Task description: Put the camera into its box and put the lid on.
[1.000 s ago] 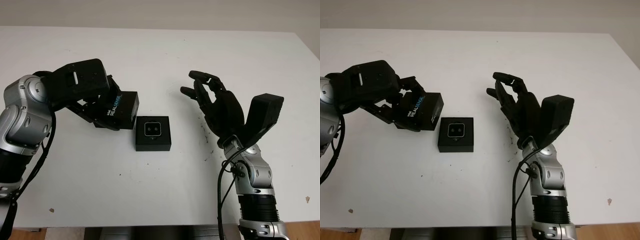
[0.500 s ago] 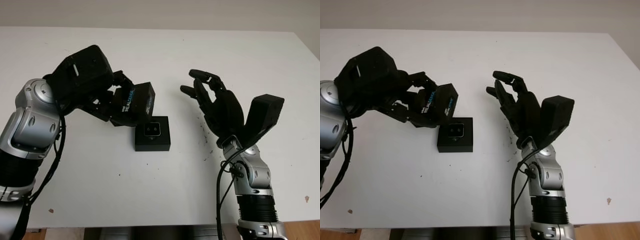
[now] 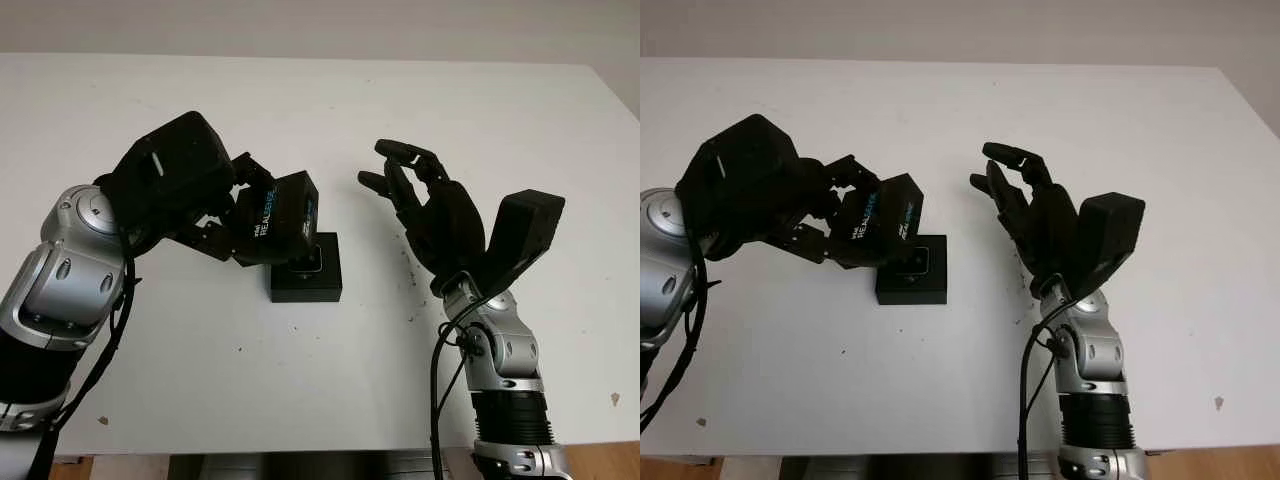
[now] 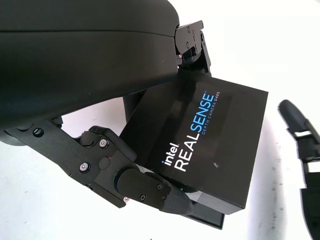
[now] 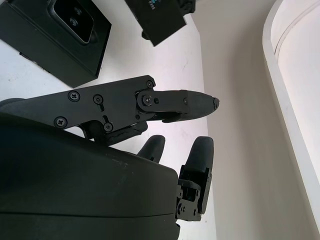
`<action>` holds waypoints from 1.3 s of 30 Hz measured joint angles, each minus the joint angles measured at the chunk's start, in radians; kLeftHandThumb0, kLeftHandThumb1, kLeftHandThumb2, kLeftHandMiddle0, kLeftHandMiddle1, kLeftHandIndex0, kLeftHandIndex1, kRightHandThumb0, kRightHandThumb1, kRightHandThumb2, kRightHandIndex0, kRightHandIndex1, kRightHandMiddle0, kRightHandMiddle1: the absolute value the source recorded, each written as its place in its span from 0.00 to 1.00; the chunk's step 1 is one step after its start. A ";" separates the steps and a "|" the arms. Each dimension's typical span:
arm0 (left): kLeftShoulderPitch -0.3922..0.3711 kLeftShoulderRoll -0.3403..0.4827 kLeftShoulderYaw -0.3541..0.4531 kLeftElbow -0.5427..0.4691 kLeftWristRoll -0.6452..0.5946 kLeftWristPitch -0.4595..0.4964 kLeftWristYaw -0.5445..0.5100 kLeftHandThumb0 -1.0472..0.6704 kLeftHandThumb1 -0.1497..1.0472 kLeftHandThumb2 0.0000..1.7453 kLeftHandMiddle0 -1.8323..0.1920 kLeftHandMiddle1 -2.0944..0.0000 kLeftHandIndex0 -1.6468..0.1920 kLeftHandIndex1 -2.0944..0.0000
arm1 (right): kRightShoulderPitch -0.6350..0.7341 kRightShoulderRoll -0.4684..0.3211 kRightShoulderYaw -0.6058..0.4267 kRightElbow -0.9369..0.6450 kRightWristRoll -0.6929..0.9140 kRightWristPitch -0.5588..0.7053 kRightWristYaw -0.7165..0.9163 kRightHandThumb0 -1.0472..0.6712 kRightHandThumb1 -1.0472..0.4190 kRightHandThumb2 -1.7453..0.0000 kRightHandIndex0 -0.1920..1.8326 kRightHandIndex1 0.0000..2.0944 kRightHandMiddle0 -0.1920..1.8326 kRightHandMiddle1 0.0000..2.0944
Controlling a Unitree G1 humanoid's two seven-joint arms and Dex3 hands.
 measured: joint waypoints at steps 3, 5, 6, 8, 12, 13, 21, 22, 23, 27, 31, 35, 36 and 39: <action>0.000 0.006 -0.011 -0.003 0.000 0.025 0.009 0.44 1.00 0.23 0.94 0.13 0.96 0.21 | 0.000 0.002 0.005 0.004 0.001 -0.009 0.002 0.33 0.00 0.83 0.12 0.52 0.06 0.65; 0.000 0.006 -0.014 -0.001 -0.003 0.031 0.016 0.44 1.00 0.23 0.93 0.13 0.96 0.21 | 0.000 0.007 0.008 0.010 0.002 -0.015 0.002 0.33 0.00 0.83 0.12 0.52 0.06 0.65; 0.000 0.006 -0.016 0.000 -0.005 0.031 0.018 0.44 1.00 0.23 0.93 0.12 0.95 0.20 | 0.000 0.010 0.008 0.014 0.002 -0.022 0.004 0.33 0.00 0.82 0.12 0.53 0.06 0.66; 0.000 0.006 -0.025 0.005 -0.009 0.031 0.019 0.44 1.00 0.23 0.92 0.12 0.95 0.20 | 0.000 0.013 0.010 0.021 0.001 -0.038 0.006 0.33 0.00 0.82 0.12 0.53 0.06 0.66; 0.000 -0.002 -0.037 0.021 -0.035 0.053 0.019 0.43 1.00 0.23 0.91 0.11 0.95 0.19 | 0.000 0.018 0.015 0.027 -0.005 -0.054 0.004 0.33 0.00 0.82 0.12 0.54 0.06 0.66; 0.000 -0.006 -0.037 0.025 -0.045 0.065 0.019 0.43 1.00 0.23 0.91 0.09 0.94 0.17 | 0.000 0.020 0.015 0.027 -0.005 -0.055 0.002 0.33 0.00 0.82 0.12 0.54 0.06 0.66; -0.016 -0.044 -0.047 0.035 -0.090 0.184 0.055 0.43 1.00 0.23 0.91 0.08 0.93 0.14 | 0.003 0.029 0.015 0.036 -0.005 -0.069 -0.007 0.33 0.00 0.83 0.12 0.55 0.07 0.67; -0.020 -0.047 -0.052 0.035 -0.094 0.191 0.059 0.44 1.00 0.23 0.91 0.08 0.93 0.15 | 0.003 0.032 0.015 0.037 -0.005 -0.071 -0.009 0.33 0.00 0.82 0.12 0.55 0.07 0.67; -0.025 -0.050 -0.056 0.035 -0.098 0.199 0.063 0.44 1.00 0.23 0.91 0.08 0.94 0.15 | 0.004 0.034 0.015 0.037 -0.005 -0.072 -0.010 0.33 0.00 0.82 0.12 0.55 0.07 0.67; -0.039 -0.063 -0.069 0.032 -0.116 0.241 0.084 0.45 1.00 0.24 0.89 0.08 0.93 0.14 | 0.004 0.039 0.015 0.038 -0.006 -0.074 -0.013 0.33 0.00 0.82 0.12 0.55 0.07 0.67; -0.042 -0.080 -0.071 0.027 -0.131 0.255 0.112 0.44 1.00 0.24 0.89 0.07 0.92 0.12 | 0.004 0.041 0.015 0.038 -0.006 -0.074 -0.020 0.33 0.00 0.82 0.12 0.55 0.07 0.67; -0.039 -0.103 -0.071 0.018 -0.145 0.226 0.143 0.44 1.00 0.24 0.90 0.05 0.93 0.10 | 0.004 0.044 0.015 0.038 -0.004 -0.073 -0.026 0.32 0.00 0.83 0.11 0.55 0.07 0.66; -0.036 -0.104 -0.071 0.018 -0.146 0.222 0.149 0.44 1.00 0.24 0.90 0.05 0.93 0.09 | 0.004 0.044 0.015 0.038 -0.003 -0.072 -0.026 0.32 0.00 0.83 0.11 0.55 0.07 0.66; -0.034 -0.106 -0.076 0.019 -0.149 0.209 0.160 0.44 1.00 0.24 0.90 0.03 0.93 0.09 | 0.004 0.044 0.015 0.038 -0.001 -0.071 -0.028 0.32 0.00 0.83 0.11 0.55 0.07 0.66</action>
